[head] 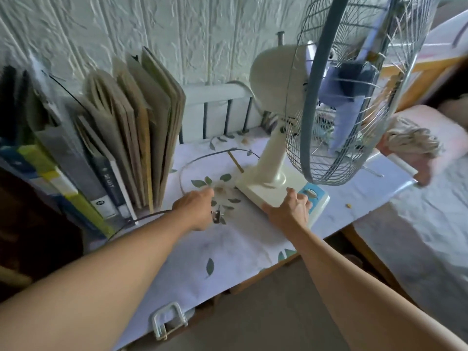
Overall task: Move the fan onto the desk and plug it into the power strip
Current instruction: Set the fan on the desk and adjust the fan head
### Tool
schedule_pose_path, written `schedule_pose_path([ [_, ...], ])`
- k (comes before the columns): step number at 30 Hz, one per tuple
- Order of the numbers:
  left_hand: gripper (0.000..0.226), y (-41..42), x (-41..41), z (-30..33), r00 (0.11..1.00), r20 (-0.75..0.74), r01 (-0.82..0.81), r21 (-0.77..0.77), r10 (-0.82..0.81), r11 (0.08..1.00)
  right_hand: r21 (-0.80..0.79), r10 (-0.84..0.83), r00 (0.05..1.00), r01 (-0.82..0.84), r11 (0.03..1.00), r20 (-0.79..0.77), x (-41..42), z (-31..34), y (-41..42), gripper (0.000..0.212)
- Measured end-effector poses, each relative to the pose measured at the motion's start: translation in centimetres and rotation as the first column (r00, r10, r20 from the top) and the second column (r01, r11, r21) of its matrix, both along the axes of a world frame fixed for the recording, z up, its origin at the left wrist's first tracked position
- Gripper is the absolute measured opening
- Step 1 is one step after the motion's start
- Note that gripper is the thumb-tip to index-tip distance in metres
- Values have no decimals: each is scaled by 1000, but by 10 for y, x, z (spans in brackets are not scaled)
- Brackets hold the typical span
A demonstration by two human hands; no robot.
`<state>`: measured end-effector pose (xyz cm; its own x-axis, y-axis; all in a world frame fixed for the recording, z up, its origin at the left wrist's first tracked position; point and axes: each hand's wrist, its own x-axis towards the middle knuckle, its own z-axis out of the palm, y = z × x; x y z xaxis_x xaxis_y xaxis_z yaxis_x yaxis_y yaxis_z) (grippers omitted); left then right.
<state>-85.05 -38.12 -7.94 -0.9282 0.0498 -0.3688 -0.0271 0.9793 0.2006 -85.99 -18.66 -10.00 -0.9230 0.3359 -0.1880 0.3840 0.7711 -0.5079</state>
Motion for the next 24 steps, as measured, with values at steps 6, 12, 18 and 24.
schedule_pose_path([
  [6,62,22,-25,0,999,39,-19,88,15,996,19,25,1000,-25,1000,-12,-4,-11,8,82],
  [12,69,40,-53,-8,994,-108,60,233,-35,971,52,23,995,-18,998,-93,-8,-30,1,79],
  [18,81,57,-96,-20,984,-176,126,543,-34,830,146,-61,968,99,984,-243,-18,-57,-14,77],
  [24,70,80,-132,-19,977,-207,196,807,-44,557,316,-36,926,164,934,-376,-28,-100,-22,70],
])
